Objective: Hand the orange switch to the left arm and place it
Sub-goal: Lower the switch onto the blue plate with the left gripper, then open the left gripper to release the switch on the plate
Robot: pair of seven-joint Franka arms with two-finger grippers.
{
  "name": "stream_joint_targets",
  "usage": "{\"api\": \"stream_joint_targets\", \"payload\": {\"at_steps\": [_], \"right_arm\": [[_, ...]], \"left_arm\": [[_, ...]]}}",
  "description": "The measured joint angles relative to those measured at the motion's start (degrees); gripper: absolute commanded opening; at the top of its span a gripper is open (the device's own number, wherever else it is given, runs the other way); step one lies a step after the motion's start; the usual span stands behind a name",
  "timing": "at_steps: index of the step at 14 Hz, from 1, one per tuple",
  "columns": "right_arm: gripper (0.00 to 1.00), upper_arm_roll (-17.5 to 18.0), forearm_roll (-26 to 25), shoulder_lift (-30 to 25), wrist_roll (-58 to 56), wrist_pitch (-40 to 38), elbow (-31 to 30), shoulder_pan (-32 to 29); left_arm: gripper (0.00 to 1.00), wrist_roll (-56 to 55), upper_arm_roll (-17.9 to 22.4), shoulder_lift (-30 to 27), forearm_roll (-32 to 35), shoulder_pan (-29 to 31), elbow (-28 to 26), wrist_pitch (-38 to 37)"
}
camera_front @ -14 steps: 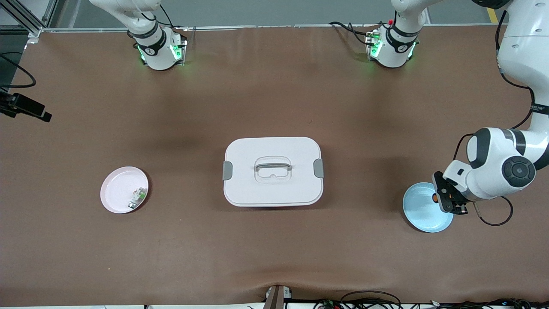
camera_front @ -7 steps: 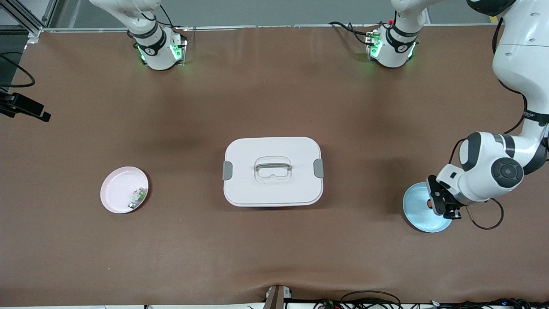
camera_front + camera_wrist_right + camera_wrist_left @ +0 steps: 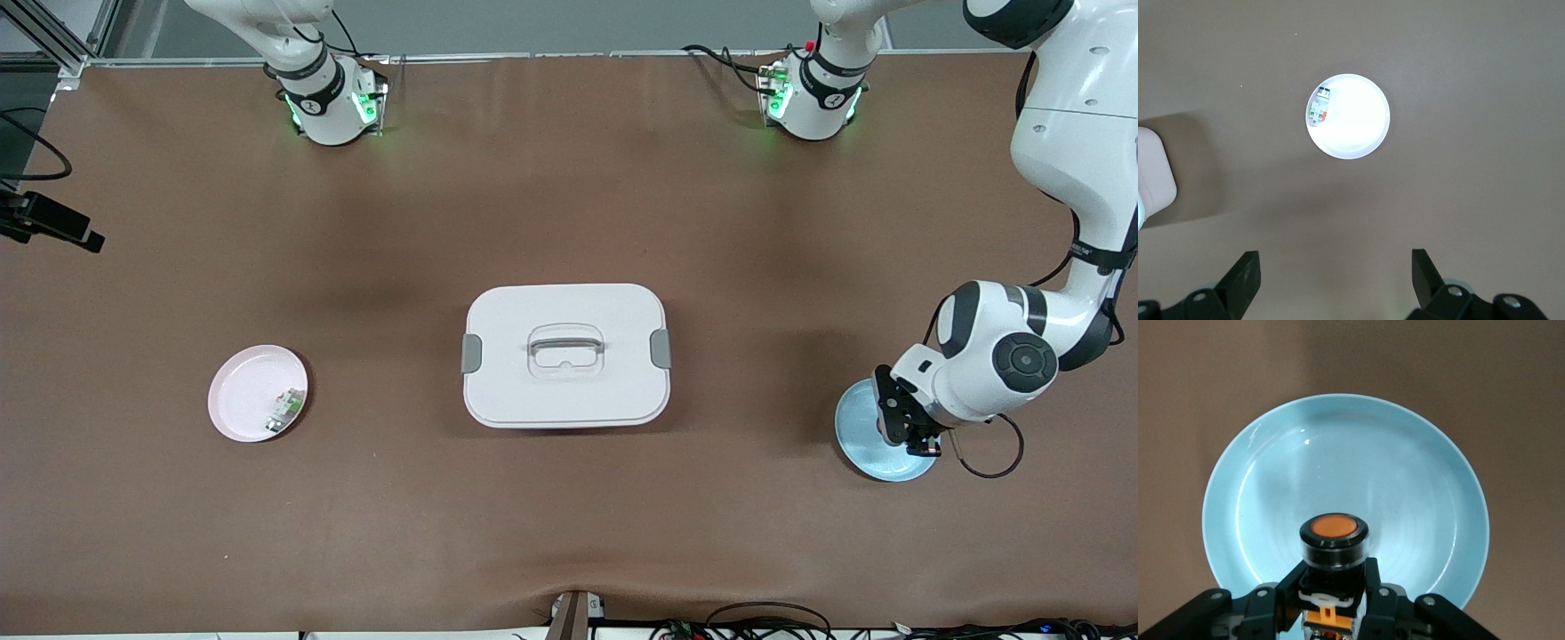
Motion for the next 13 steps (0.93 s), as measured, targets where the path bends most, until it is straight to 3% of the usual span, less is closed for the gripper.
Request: {"api": "stream_joint_targets", "payload": {"at_steps": [1,8,13], "right_arm": [[1.0,0.0,0.0,0.0,0.0,0.0,0.0,0.0],[1.0,0.0,0.0,0.0,0.0,0.0,0.1,0.0],[1.0,0.0,0.0,0.0,0.0,0.0,0.1,0.0]], "left_arm": [[1.0,0.0,0.0,0.3,0.7,0.0,0.0,0.3],[1.0,-4.1,-0.1,0.0,1.9,0.1,1.1,-0.2],[1.0,-10.8,-2.1,-4.6,-2.9,0.0,5.3,-11.9]]}}
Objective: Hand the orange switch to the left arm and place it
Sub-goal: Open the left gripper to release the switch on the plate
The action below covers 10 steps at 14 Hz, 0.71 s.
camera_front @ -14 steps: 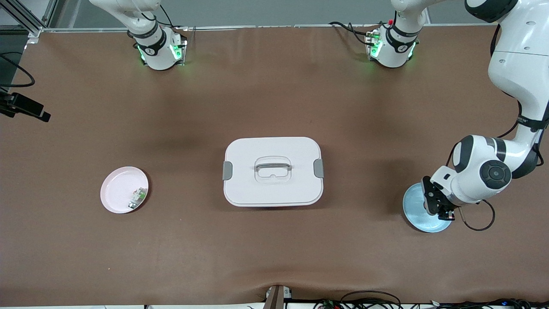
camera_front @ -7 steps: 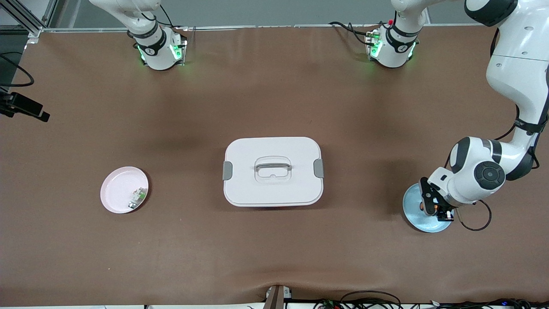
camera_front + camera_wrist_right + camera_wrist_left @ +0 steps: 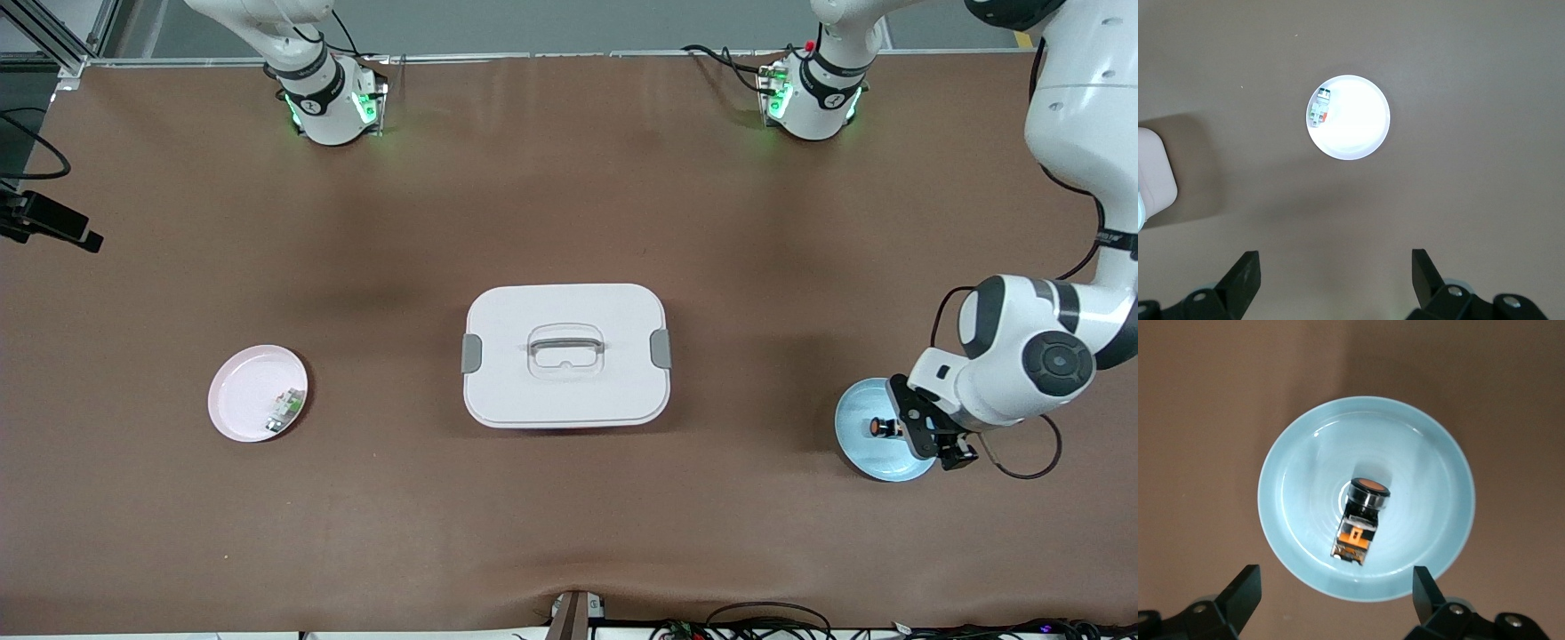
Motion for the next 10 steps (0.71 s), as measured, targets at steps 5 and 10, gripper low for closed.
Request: {"api": "stream_joint_targets", "payload": {"at_steps": [5,10], "right_arm": [[1.0,0.1,0.0,0.0,0.0,0.0,0.0,0.0],[1.0,0.1,0.0,0.0,0.0,0.0,0.0,0.0]], "left_arm": [[1.0,-15.7,-1.5,-6.5,-3.1,0.0,2.1,-10.7],[1.0,-33.1,-2.4,-11.0,-10.1,0.2,3.3,-17.5]]}}
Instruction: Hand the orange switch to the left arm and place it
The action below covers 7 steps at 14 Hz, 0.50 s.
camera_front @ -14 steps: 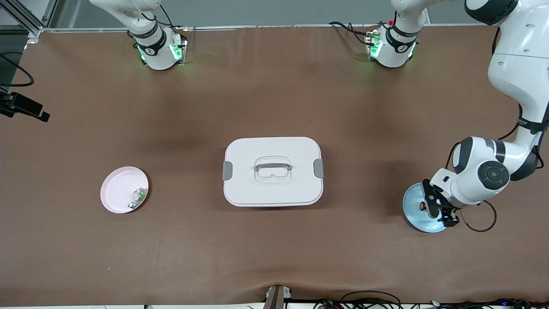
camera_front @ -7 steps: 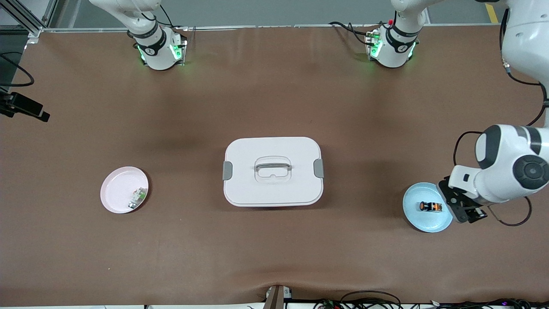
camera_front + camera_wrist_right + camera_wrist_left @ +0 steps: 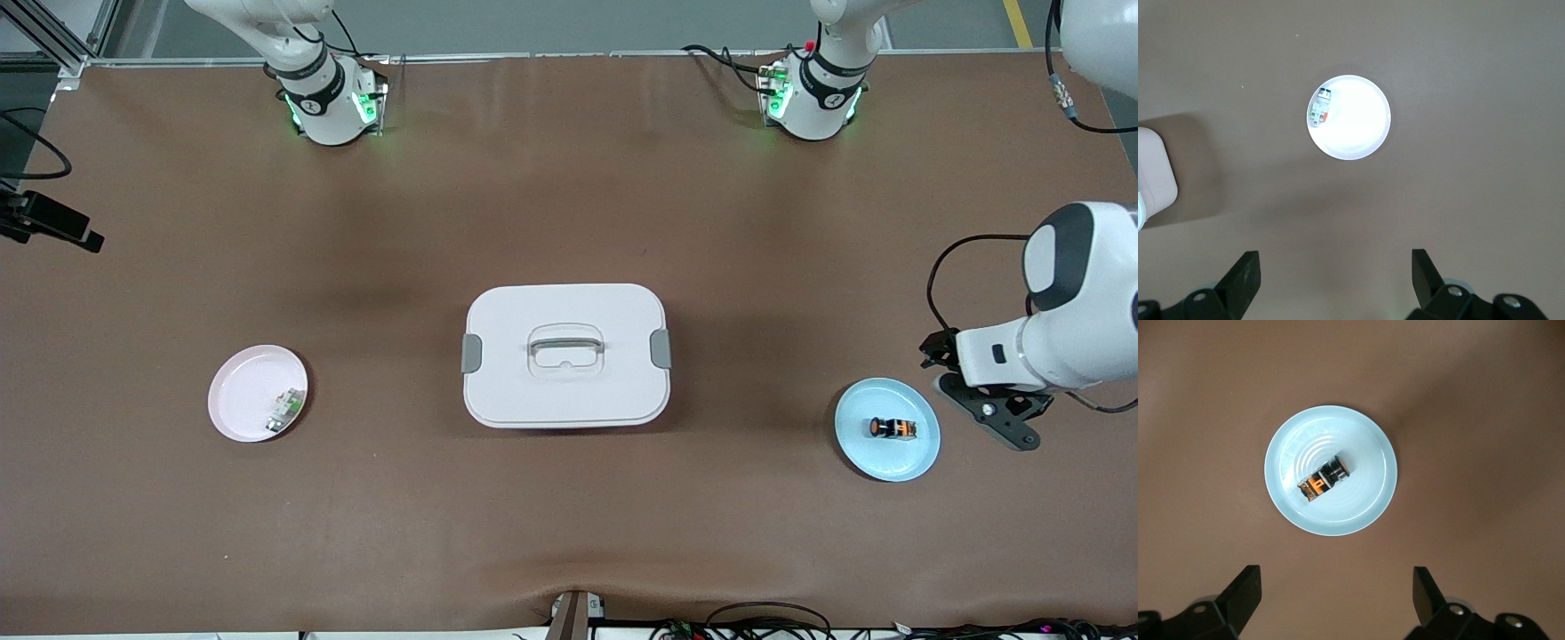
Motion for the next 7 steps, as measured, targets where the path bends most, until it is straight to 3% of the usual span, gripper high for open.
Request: {"api": "stream_joint_targets", "payload": {"at_steps": [7], "right_arm": [[1.0,0.1,0.0,0.0,0.0,0.0,0.0,0.0]], "left_arm": [[1.0,-12.2,0.0,-3.4,-6.2,0.5,4.4,-10.2]]}}
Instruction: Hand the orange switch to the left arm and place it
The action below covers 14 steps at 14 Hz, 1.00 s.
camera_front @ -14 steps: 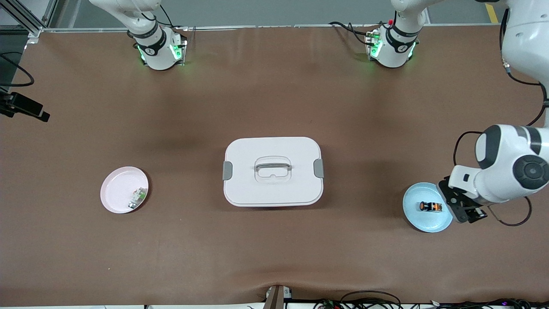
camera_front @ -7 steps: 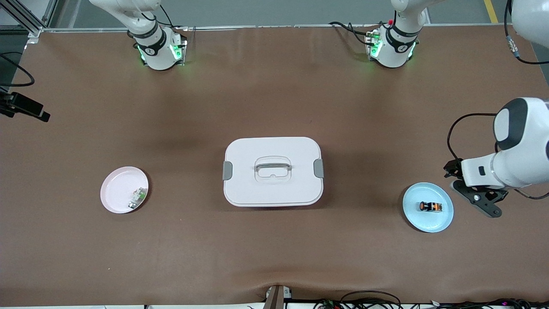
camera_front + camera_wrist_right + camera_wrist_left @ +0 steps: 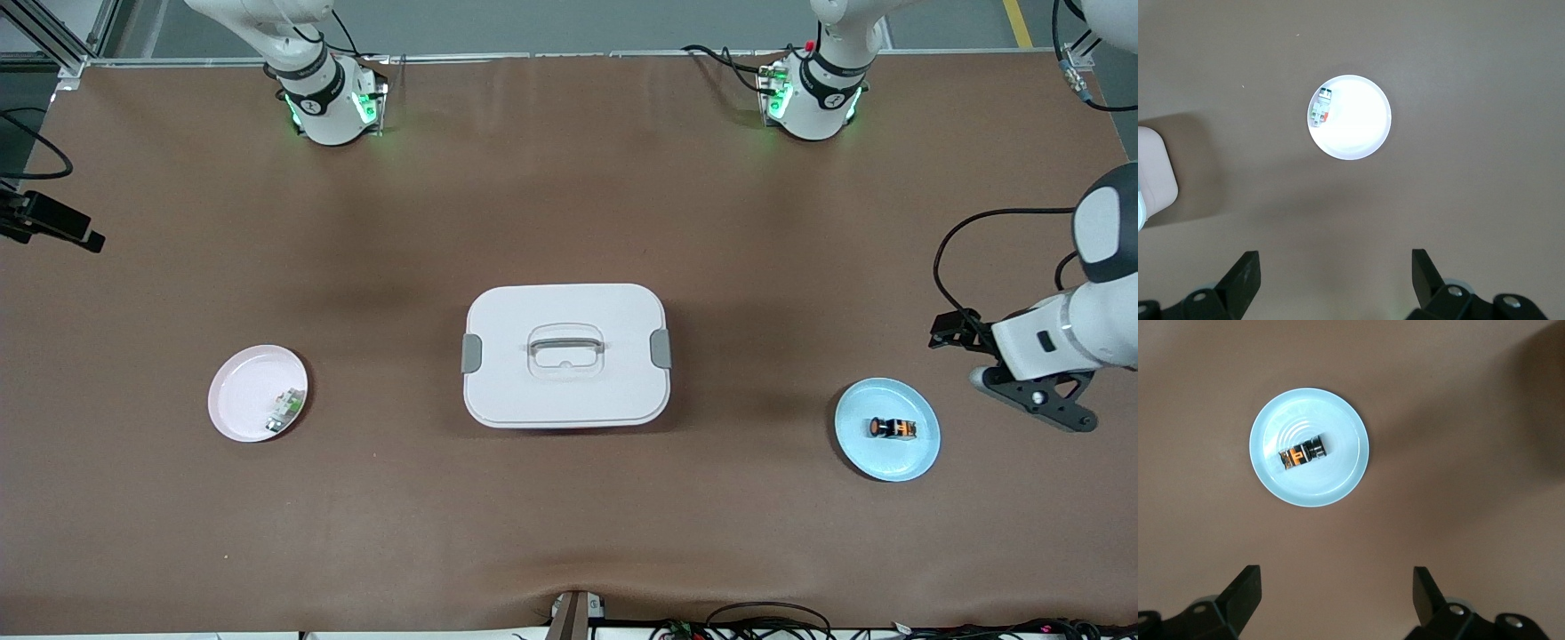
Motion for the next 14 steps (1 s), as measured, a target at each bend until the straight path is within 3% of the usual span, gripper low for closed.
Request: {"api": "stream_joint_targets", "payload": {"at_steps": [10,14], "right_arm": [[1.0,0.1,0.0,0.0,0.0,0.0,0.0,0.0],[1.0,0.1,0.0,0.0,0.0,0.0,0.0,0.0]], "left_arm": [[1.0,-28.8,-5.6,-6.8,-0.4,-1.0,0.6,-8.2],[1.0,-32.9,-6.5,-10.1,-0.4,-0.9,0.6,-9.5]]}}
